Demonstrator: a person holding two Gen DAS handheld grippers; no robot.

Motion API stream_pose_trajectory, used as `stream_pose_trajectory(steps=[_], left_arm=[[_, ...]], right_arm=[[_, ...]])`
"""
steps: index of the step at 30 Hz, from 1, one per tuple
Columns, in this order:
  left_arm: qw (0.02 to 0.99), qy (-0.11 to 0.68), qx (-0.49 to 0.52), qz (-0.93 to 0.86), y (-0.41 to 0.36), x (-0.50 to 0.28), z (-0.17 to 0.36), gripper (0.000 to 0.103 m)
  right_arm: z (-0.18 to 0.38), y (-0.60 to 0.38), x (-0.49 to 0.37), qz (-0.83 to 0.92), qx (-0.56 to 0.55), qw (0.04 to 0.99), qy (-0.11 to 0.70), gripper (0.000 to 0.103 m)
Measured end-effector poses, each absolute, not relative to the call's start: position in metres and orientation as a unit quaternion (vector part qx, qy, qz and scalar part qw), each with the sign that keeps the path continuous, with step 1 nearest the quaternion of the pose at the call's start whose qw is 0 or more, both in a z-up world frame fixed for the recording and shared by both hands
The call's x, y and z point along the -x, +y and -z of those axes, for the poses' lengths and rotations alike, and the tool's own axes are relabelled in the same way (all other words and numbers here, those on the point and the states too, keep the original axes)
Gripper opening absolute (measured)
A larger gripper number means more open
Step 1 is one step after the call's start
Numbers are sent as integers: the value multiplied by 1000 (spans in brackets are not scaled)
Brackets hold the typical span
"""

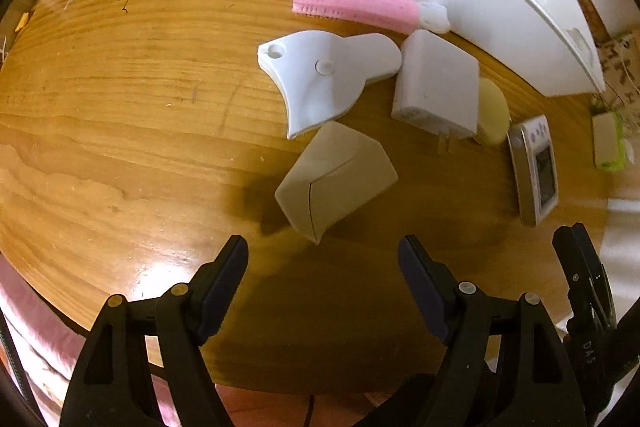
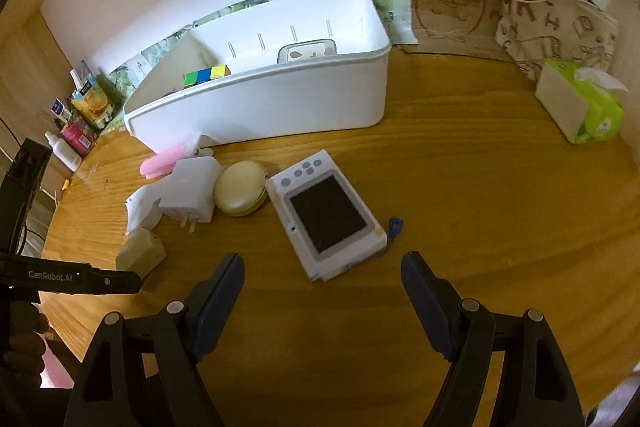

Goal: Organize rigid objects
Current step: 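Reach left tool to the beige wedge piece while right tool approaches the white device, then grasp the beige wedge with left tool while right tool grasps the white screen device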

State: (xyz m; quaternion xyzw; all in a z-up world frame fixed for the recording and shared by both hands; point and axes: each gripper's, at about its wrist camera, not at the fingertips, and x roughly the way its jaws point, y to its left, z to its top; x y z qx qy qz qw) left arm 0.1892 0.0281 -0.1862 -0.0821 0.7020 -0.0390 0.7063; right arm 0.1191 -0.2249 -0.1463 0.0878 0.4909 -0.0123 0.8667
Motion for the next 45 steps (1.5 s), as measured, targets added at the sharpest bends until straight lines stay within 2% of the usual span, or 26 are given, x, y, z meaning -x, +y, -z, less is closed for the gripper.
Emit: stream_pose_trajectory(steps=[27,36,40,45], left_arm=[[695,711,93,-56,-6,-243,218,80],[694,711,91,-68,-13,-256,213,78],[700,705,84,-80,-12,-254,210,70],[708,697,80,-77,-1,-246,215,69]], right_arm=[[183,-215,-181,-78,8,833,548,81],[186,-214,-188,-77,22,829,554,62],[185,-214,-187,-79,22,828,554,62],[185,-213,-186,-81,23,826,558,61]])
